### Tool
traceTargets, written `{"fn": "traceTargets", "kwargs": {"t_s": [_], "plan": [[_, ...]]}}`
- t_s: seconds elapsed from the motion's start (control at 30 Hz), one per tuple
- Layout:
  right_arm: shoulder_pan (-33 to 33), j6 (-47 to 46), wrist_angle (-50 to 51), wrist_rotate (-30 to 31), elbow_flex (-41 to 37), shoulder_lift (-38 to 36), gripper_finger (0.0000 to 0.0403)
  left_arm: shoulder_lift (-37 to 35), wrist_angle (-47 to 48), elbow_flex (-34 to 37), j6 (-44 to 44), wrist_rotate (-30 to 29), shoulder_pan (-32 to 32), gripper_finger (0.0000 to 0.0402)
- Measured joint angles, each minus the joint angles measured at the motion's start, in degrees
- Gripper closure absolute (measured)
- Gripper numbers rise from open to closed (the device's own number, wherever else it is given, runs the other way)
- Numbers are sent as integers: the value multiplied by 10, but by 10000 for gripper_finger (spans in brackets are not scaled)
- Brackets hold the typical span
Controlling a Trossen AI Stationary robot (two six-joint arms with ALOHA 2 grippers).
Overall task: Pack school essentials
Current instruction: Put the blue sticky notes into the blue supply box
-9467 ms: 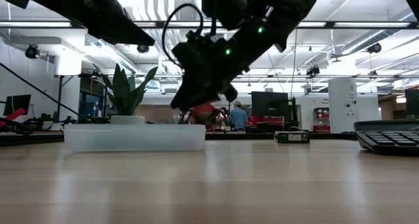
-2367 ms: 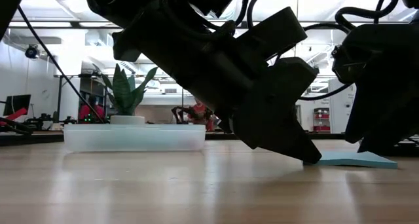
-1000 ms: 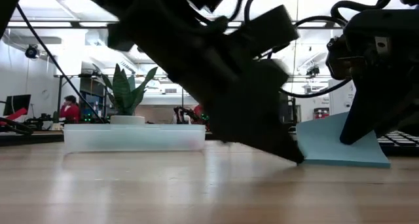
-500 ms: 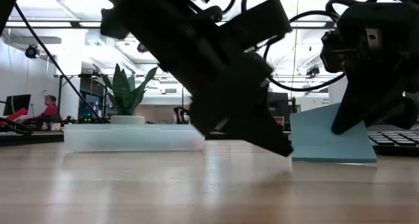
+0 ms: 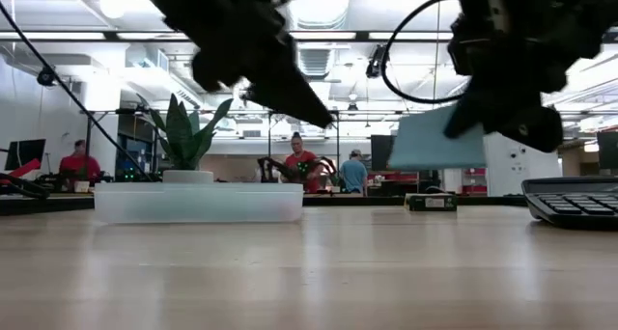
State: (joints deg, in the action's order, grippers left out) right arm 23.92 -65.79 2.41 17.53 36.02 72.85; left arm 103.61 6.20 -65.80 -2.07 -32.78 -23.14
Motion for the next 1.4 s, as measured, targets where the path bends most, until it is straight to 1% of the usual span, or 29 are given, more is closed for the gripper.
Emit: {"fn": "traceTargets", "kwargs": {"t_s": [0.2,0.37,0.57,0.7,0.8,0.9,1.03,1.13,1.27,1.4], "plan": [[-65,44,-1,-49,5,-23,370,-114,-13,90,0,-27,8,402],[-120,107,3,-100,51,-13,370,-216,-31,161,19,-42,15,402],[-181,179,6,-169,127,27,370,-329,-53,224,51,-76,22,402],[-211,223,22,-210,189,77,370,-396,-58,258,59,-115,22,402],[-228,262,54,-236,248,125,370,-436,-60,285,59,-128,22,402],[-244,304,96,-262,308,176,370,-468,-72,311,59,-130,23,402],[-262,353,121,-299,380,242,370,-498,-84,337,56,-132,23,402],[-277,391,142,-324,426,285,370,-509,-88,342,56,-132,23,402],[-295,453,168,-330,467,332,370,-513,-88,343,57,-132,23,402],[-312,510,174,-338,491,363,370,-511,-88,343,59,-132,23,402]]}}
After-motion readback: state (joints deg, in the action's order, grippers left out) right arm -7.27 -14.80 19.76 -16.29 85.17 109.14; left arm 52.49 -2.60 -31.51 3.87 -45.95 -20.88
